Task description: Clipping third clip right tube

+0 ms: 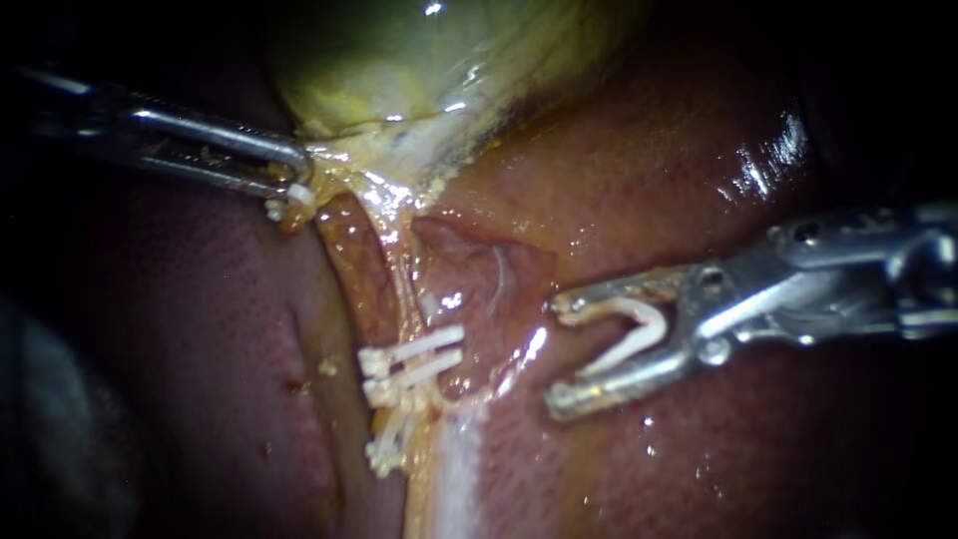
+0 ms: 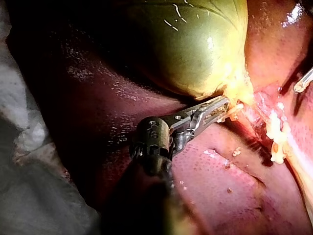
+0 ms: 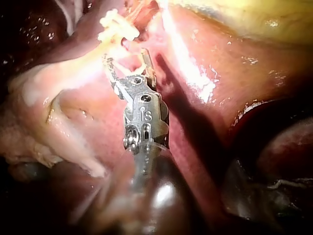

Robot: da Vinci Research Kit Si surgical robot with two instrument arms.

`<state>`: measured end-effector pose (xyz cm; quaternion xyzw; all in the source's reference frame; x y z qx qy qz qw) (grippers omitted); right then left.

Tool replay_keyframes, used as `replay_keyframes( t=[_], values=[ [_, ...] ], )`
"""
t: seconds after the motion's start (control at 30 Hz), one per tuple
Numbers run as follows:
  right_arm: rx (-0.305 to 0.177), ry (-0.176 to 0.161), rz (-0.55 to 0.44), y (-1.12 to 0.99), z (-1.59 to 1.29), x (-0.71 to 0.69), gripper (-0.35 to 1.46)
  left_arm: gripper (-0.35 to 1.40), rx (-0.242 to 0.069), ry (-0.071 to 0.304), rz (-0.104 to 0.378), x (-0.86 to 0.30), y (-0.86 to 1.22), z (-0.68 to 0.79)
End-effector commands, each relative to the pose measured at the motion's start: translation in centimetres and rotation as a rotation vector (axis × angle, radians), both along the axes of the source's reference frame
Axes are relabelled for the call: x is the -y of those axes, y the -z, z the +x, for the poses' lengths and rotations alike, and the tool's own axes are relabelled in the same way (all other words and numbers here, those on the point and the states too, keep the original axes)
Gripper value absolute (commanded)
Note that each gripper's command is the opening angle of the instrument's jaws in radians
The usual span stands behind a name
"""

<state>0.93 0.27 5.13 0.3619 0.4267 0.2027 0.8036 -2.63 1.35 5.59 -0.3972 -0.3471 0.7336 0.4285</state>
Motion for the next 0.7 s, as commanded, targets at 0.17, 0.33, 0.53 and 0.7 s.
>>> replay_keyframes(
  t=[0.17, 0.33, 0.53, 0.7],
  values=[
    [0.03, -0.037, 0.049, -0.19, 0.24, -0.11, 0.48, -0.35, -0.001, 0.001, 0.0, 0.0, 0.0, 0.0],
    [0.07, -0.107, 0.07, -0.37, 0.49, -0.21, 0.45, -0.35, -0.002, 0.002, -0.001, 0.01, 0.0, -0.03],
    [0.099, -0.165, 0.138, -0.58, 0.8, -0.22, 0.48, -0.35, -0.002, 0.002, -0.001, 0.01, -0.01, -0.03],
    [0.049, -0.241, 0.239, -0.72, 1.02, -0.15, 0.49, -0.35, -0.003, 0.005, -0.002, 0.01, -0.01, -0.03]
  ],
)
